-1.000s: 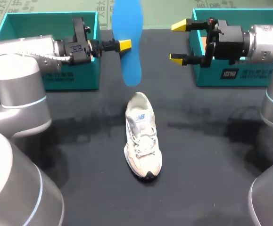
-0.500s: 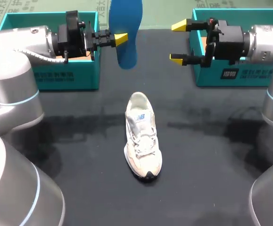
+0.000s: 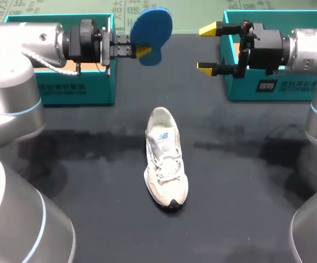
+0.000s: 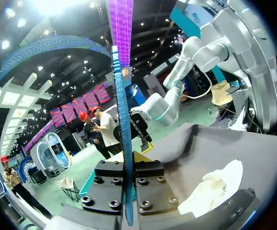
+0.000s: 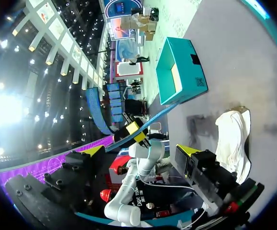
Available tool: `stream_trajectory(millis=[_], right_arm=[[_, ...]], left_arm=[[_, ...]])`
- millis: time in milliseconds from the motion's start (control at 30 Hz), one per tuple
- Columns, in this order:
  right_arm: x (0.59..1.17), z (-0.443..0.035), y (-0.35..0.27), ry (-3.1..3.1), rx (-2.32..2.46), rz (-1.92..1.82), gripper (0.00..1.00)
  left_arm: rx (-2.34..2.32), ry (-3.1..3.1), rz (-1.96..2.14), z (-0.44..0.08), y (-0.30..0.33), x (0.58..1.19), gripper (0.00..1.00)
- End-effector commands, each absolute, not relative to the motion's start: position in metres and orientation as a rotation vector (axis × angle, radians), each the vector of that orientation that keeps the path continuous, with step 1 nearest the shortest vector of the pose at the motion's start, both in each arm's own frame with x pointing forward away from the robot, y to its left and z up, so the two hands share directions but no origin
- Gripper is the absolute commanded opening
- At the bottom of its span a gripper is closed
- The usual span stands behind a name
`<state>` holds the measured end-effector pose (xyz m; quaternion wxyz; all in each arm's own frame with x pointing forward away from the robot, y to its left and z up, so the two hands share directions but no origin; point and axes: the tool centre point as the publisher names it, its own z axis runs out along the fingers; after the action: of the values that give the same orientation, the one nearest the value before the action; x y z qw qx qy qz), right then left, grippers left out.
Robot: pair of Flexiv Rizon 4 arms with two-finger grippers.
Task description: Take the shoe out of the shoebox, open the shoe tongue, remove and reinsert the insole, then place the shoe into the shoebox
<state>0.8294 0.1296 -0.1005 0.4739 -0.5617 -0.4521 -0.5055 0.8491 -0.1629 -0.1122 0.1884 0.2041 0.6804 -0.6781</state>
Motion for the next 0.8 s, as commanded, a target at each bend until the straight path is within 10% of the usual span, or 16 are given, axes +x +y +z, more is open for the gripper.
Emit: stream_trajectory(millis=[33, 800], right_arm=[[0.8293, -0.1011, 0.1312, -1.106, -1.377, -1.236, 1.00], [0.8293, -0.1011, 0.1312, -1.106, -1.377, -1.236, 1.00]], left_arm=[[1.231, 1.540, -1.458, -0.1121, -0.1605, 0.8534, 0.00], [1.415, 1.243, -1.242, -0.1197, -0.1632, 0.8593, 0.00]])
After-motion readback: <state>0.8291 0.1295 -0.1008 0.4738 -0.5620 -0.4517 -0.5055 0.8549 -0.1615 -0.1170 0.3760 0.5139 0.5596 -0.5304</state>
